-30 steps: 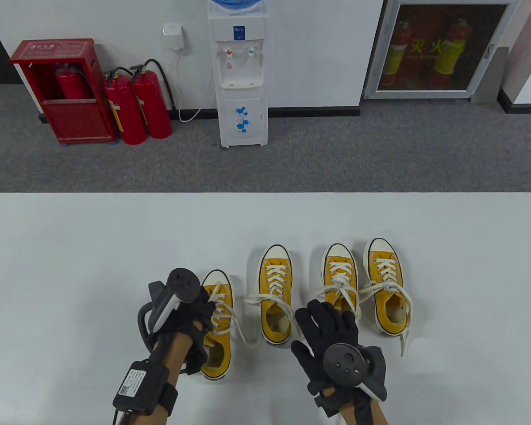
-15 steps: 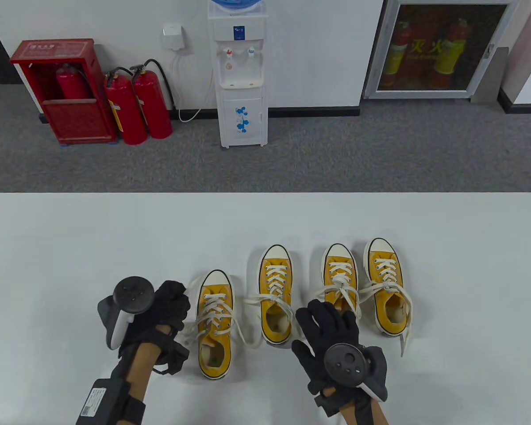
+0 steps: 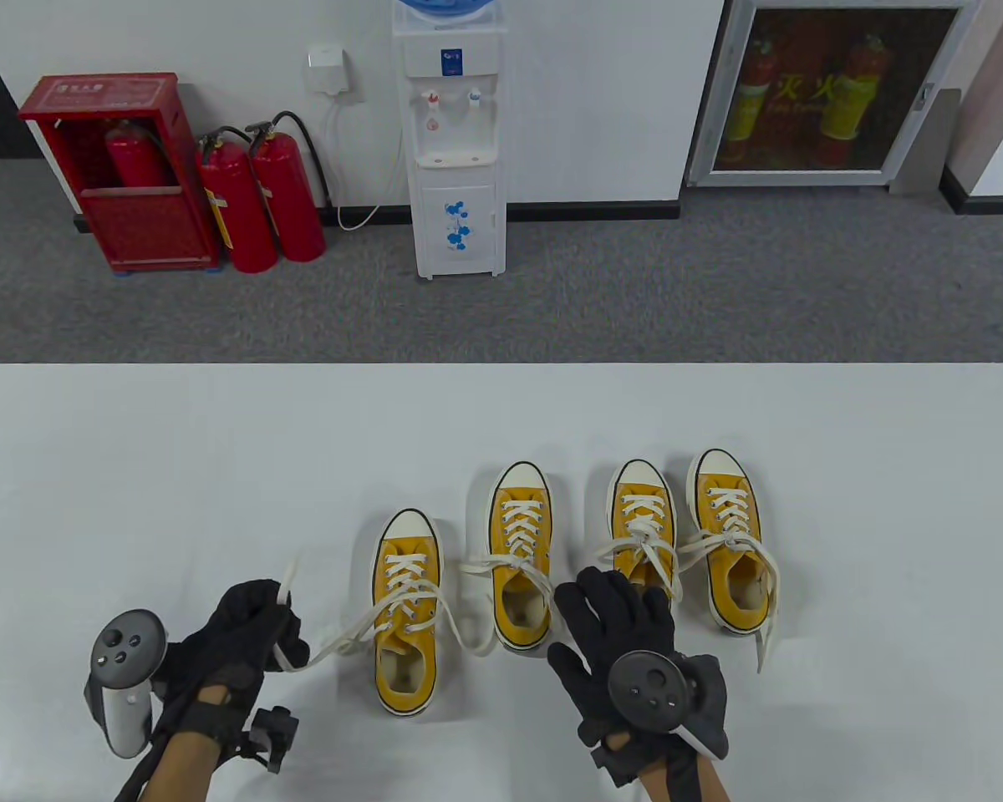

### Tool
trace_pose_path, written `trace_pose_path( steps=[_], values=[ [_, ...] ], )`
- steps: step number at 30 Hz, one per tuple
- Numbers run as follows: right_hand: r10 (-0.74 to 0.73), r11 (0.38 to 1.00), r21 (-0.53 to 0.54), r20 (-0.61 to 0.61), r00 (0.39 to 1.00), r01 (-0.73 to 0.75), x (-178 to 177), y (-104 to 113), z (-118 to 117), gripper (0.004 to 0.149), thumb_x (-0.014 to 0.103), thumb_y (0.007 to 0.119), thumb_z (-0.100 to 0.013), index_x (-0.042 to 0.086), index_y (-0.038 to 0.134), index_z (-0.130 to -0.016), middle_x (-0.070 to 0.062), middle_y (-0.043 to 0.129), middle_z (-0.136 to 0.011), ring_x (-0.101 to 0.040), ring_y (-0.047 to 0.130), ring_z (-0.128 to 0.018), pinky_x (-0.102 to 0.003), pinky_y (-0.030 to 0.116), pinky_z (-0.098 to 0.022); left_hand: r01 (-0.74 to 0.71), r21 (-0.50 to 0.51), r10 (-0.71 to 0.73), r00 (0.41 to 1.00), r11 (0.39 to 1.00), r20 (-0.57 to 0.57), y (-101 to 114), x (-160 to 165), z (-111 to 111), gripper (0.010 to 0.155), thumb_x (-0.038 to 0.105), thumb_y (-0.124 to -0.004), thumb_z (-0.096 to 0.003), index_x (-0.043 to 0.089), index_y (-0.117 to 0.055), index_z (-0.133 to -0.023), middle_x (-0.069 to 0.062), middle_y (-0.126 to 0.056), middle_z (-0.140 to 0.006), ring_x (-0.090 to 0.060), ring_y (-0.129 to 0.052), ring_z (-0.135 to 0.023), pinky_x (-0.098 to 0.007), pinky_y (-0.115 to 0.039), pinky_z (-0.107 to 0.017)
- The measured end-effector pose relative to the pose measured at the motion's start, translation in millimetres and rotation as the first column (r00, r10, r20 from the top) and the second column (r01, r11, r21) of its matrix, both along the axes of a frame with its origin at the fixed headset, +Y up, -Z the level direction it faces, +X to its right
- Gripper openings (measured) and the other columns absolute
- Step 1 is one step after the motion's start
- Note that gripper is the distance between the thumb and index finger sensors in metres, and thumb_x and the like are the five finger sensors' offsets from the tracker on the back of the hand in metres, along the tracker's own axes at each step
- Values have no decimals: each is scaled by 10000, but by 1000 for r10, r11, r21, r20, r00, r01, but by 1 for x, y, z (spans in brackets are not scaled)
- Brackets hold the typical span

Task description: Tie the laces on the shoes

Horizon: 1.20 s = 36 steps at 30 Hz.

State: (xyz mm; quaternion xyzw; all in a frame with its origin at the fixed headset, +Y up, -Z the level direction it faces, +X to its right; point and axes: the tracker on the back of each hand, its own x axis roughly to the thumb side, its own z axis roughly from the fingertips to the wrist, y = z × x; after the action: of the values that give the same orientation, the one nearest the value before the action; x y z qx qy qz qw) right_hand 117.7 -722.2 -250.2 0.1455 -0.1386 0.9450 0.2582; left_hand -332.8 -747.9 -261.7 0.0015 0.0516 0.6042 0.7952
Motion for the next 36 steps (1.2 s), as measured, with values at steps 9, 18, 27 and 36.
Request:
trace_pose_path(
  steps=[9, 18, 27, 36],
  values=[
    [-17, 1000, 17, 39, 999, 17, -2, 4, 4, 682, 514, 763, -446, 181, 666, -1033, -73, 520, -1128, -430, 579, -1055, -732, 335, -714, 42, 71, -43, 999, 997, 25, 6, 3, 5, 378, 426, -803, -480, 358, -801, -852, 53, -1032, -526, -36, -1008, -24, -413, -965, -273],
    [63, 992, 105, 92, 994, -72, -50, 39, 8, 574, 479, 809, -439, 188, 828, -933, -84, 789, -972, -307, 905, -747, -556, 672, -599, 207, 68, -205, 978, 976, -33, 8, -8, 0, 381, 430, -798, -481, 347, -804, -853, 56, -1030, -516, -45, -997, -16, -418, -960, -267],
    [234, 926, -320, 71, 970, -200, -121, 20, -23, 625, 502, 863, -421, 189, 780, -955, 1, 1018, -633, -56, 1017, -178, -344, 879, -220, 277, 53, -272, 958, 959, -86, 11, -14, 1, 392, 433, -789, -481, 316, -801, -855, 54, -1027, -503, -53, -989, -8, -426, -954, -258],
    [269, 779, -597, 42, 962, -192, -141, -27, -47, 705, 428, 829, -450, 166, 529, -1031, 75, 1006, -575, 9, 1022, -96, -278, 901, -147, 313, 50, -310, 949, 949, -55, 11, -8, 0, 397, 436, -787, -481, 307, -796, -856, 57, -1025, -502, -54, -986, -7, -426, -953, -258]
  ],
)
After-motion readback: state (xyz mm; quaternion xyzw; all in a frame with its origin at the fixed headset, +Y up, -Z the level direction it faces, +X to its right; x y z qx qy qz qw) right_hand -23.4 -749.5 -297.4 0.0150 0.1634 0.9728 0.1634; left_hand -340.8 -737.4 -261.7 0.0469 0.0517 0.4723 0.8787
